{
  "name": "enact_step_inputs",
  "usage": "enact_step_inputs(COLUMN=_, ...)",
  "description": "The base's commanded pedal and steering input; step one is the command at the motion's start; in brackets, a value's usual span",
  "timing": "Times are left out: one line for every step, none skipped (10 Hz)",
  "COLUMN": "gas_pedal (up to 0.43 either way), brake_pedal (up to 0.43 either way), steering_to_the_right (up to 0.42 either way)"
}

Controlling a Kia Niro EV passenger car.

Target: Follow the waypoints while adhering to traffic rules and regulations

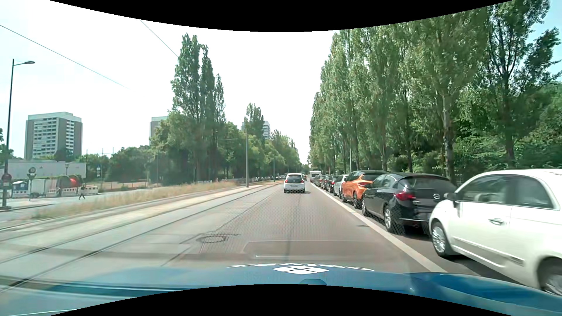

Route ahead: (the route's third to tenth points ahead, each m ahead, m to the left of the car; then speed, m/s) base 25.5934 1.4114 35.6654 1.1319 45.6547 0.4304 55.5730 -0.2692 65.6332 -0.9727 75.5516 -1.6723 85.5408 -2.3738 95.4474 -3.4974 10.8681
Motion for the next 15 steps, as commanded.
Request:
enact_step_inputs(gas_pedal=0.177, brake_pedal=0.000, steering_to_the_right=0.002)
enact_step_inputs(gas_pedal=0.177, brake_pedal=0.000, steering_to_the_right=0.002)
enact_step_inputs(gas_pedal=0.177, brake_pedal=0.000, steering_to_the_right=0.002)
enact_step_inputs(gas_pedal=0.177, brake_pedal=0.000, steering_to_the_right=0.002)
enact_step_inputs(gas_pedal=0.177, brake_pedal=0.000, steering_to_the_right=0.003)
enact_step_inputs(gas_pedal=0.189, brake_pedal=0.000, steering_to_the_right=0.006)
enact_step_inputs(gas_pedal=0.197, brake_pedal=0.000, steering_to_the_right=0.010)
enact_step_inputs(gas_pedal=0.197, brake_pedal=0.000, steering_to_the_right=0.011)
enact_step_inputs(gas_pedal=0.197, brake_pedal=0.000, steering_to_the_right=0.011)
enact_step_inputs(gas_pedal=0.197, brake_pedal=0.000, steering_to_the_right=0.011)
enact_step_inputs(gas_pedal=0.197, brake_pedal=0.000, steering_to_the_right=0.011)
enact_step_inputs(gas_pedal=0.197, brake_pedal=0.000, steering_to_the_right=0.011)
enact_step_inputs(gas_pedal=0.197, brake_pedal=0.000, steering_to_the_right=0.011)
enact_step_inputs(gas_pedal=0.197, brake_pedal=0.000, steering_to_the_right=0.011)
enact_step_inputs(gas_pedal=0.197, brake_pedal=0.000, steering_to_the_right=0.010)
